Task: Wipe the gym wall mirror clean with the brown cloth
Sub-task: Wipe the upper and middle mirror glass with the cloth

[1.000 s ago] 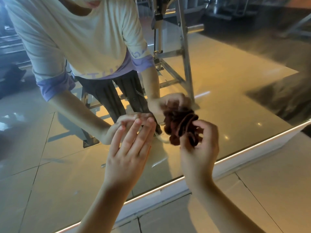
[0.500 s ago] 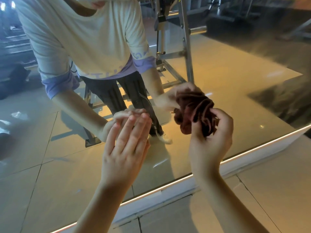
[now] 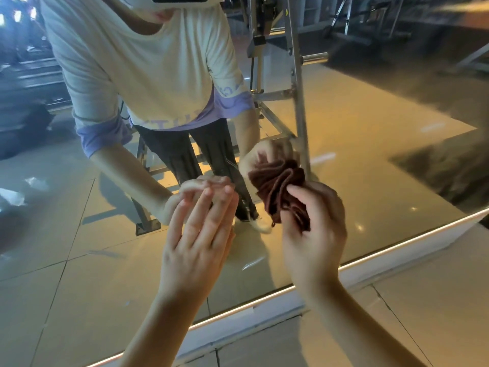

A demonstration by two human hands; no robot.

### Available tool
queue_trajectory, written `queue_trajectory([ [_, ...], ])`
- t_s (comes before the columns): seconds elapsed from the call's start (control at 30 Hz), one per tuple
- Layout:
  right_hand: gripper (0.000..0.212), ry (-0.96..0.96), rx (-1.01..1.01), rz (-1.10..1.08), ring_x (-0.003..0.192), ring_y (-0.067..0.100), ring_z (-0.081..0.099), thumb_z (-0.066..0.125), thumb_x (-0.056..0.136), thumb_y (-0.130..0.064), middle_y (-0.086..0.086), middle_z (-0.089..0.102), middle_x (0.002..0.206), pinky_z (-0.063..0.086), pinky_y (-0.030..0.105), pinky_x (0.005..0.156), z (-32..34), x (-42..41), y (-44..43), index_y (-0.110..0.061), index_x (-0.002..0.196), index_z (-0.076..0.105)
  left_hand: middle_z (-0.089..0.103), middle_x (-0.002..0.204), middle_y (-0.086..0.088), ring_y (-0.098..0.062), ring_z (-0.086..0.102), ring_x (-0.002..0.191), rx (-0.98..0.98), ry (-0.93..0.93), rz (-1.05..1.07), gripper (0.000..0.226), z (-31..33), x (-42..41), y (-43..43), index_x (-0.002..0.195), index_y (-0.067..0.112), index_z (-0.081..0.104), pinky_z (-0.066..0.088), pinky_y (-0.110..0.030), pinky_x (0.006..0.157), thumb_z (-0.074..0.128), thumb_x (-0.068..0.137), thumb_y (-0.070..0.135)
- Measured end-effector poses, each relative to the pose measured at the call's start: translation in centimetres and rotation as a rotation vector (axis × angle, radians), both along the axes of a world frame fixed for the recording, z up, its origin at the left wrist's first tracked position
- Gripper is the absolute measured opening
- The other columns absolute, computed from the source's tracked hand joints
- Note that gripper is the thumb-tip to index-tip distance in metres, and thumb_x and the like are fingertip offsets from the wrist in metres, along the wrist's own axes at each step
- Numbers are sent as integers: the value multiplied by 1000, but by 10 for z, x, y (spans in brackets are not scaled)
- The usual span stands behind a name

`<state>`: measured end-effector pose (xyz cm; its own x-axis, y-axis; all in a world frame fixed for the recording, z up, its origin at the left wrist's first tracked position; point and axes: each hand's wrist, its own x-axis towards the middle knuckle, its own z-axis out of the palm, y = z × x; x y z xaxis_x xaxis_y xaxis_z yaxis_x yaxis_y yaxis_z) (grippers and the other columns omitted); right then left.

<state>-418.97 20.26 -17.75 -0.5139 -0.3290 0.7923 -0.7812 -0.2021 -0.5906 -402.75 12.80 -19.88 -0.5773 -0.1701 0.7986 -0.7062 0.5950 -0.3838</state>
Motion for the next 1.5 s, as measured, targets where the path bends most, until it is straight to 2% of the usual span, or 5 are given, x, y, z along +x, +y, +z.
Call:
queue_trajectory([
  [0.17,32,-217,-129,-165,104,32,59,58,78,9,11,62,113,45,17,89,22,-21,-11,2,108,67,22,161,-7,-22,15,153,22,16,33,78,1,2,-3,158,9,23,11,-44,125,67,95,27],
  [0.37,18,256,39,-12,96,27,58,59,91,-4,16,69,104,39,14,97,-14,-10,0,0,96,75,23,161,-7,-20,11,154,14,3,42,80,-1,2,-2,158,9,24,13,-42,125,68,94,27],
  [0.53,20,117,-141,-158,102,23,56,62,86,5,15,66,108,44,20,94,21,-16,-12,2,103,72,22,161,-6,-20,16,153,22,9,41,80,1,2,-1,157,8,24,14,-42,125,69,94,26],
  [0.7,21,457,-16,5,92,25,58,58,96,-6,11,72,102,55,31,79,-15,-11,-5,-6,94,79,26,158,-9,-24,26,145,15,46,49,81,3,6,0,155,6,29,19,-43,123,73,90,27],
  [1.5,15,792,-149,-22,102,20,56,69,93,-13,-4,73,111,45,40,88,39,-13,-23,-19,102,79,35,151,-15,-26,27,143,15,112,128,78,7,30,1,148,-1,36,22,-45,122,74,90,34],
])
